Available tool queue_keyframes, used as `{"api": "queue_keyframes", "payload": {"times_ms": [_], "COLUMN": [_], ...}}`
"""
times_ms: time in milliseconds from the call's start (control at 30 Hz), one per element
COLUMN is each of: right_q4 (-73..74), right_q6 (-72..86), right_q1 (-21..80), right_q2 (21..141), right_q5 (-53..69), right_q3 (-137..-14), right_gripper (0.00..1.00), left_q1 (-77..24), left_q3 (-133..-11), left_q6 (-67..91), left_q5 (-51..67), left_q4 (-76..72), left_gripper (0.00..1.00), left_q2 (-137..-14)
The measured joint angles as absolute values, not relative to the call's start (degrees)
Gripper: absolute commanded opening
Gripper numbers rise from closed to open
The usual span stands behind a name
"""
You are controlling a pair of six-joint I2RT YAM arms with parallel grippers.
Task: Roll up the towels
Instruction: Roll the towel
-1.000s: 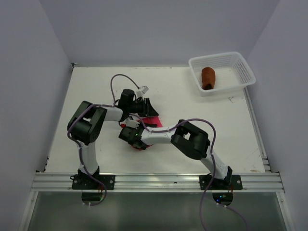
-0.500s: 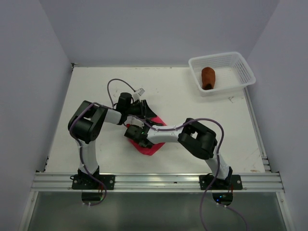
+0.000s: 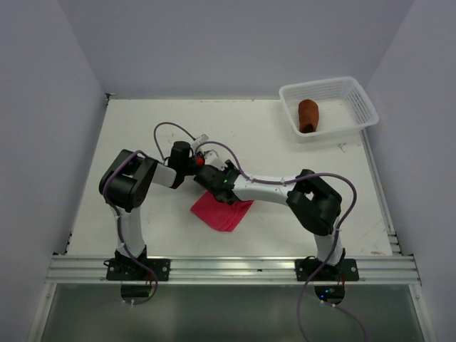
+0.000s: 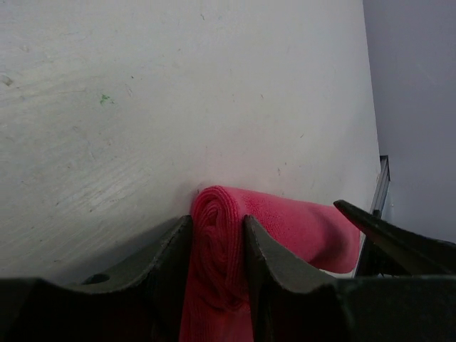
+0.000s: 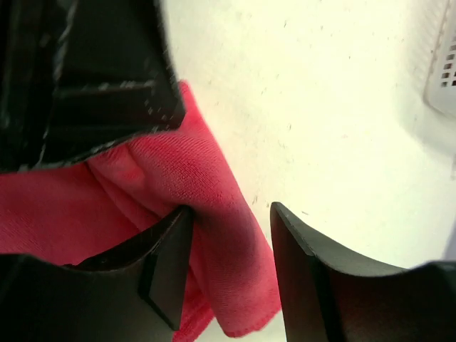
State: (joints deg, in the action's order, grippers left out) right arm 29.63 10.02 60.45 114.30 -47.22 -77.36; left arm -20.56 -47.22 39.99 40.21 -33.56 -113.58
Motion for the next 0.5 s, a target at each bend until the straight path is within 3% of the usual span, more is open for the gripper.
{"api": "queue_keyframes", "payload": {"times_ms": [500], "right_q4": [24.7], "right_q6": [17.0], "right_q1": [58.1], "right_q2": [106.6], "right_q5": [-37.4], "right_q3": [-73.4], "right_gripper": [0.57], "left_q1": [-20.0], "left_q3": [-46.3], "left_q6": [39.9], "left_q5": [40.2], "left_q4": [-35.2], "left_gripper": [0.4], "left_q2": [-113.6]}}
